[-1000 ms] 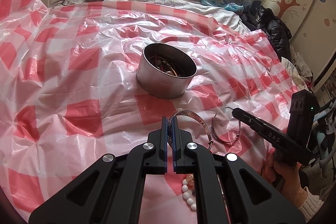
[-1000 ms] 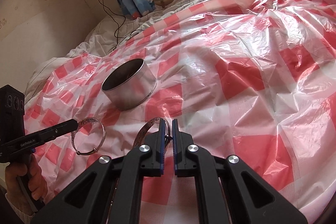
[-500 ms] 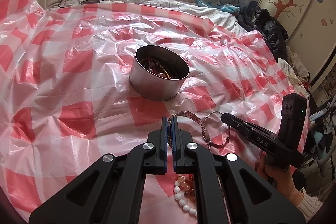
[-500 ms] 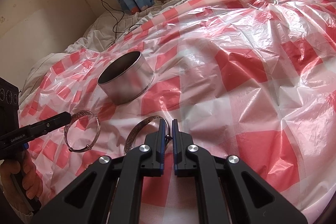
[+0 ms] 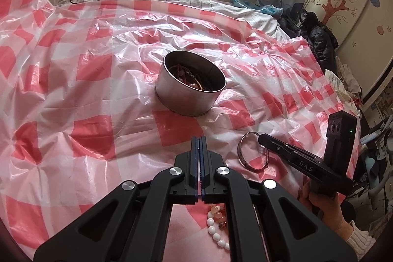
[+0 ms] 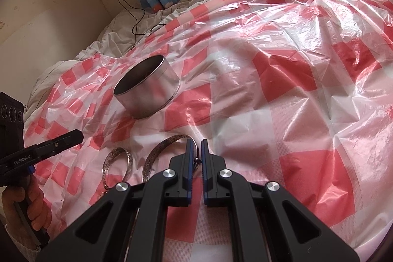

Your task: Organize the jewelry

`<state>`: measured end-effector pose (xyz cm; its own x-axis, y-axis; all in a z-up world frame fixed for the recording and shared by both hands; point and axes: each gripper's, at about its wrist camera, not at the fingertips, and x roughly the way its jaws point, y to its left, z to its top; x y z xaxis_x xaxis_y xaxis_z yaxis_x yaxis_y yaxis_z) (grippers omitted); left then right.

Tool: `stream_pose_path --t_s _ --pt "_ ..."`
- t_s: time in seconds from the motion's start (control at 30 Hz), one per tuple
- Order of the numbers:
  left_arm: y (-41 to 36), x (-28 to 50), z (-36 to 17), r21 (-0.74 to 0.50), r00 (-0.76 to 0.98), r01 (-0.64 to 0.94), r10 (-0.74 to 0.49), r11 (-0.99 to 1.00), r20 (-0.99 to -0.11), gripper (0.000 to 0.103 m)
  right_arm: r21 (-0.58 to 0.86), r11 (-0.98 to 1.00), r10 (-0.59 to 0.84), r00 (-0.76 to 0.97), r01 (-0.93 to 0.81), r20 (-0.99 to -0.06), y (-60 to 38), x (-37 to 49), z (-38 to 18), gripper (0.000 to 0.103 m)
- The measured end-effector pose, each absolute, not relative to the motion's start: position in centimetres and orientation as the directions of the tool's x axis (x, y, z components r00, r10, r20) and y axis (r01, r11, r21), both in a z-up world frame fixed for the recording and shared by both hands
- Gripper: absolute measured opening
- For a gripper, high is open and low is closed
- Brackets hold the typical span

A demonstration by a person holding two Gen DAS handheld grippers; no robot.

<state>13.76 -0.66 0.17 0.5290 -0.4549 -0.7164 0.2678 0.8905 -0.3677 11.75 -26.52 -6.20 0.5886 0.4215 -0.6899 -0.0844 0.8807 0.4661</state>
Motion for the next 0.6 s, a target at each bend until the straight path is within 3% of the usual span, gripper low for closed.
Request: stream_pose_path --t_s 0.1,0.23,0.27,0.6 --pt "0.3 13.9 -0.4 -0.361 0.518 0.24 -0.434 0.901 -0.737 0.001 0.461 0.883 0.42 0.589 -0.089 -0.691 -26.4 11.8 -6.1 0.009" --pt "0.6 14.0 -0.9 -0.335 0.511 0.224 -0.403 0.915 -0.759 0.001 0.427 0.897 0.407 0.599 -0.118 -0.689 -25.7 11.5 -5.5 0.035" --pt "0.4 14.0 -1.1 -0.33 0.507 0.229 -0.402 0.916 -0.763 0.001 0.416 0.901 0.402 0.6 -0.125 -0.691 -25.5 11.4 -5.4 0.037" --pt "-3.0 14.2 -3.1 -0.234 0.465 0.288 -0.349 0.929 -0.813 0.003 0.307 0.941 0.331 0.574 -0.142 -0.749 -23.8 11.6 -5.5 0.037"
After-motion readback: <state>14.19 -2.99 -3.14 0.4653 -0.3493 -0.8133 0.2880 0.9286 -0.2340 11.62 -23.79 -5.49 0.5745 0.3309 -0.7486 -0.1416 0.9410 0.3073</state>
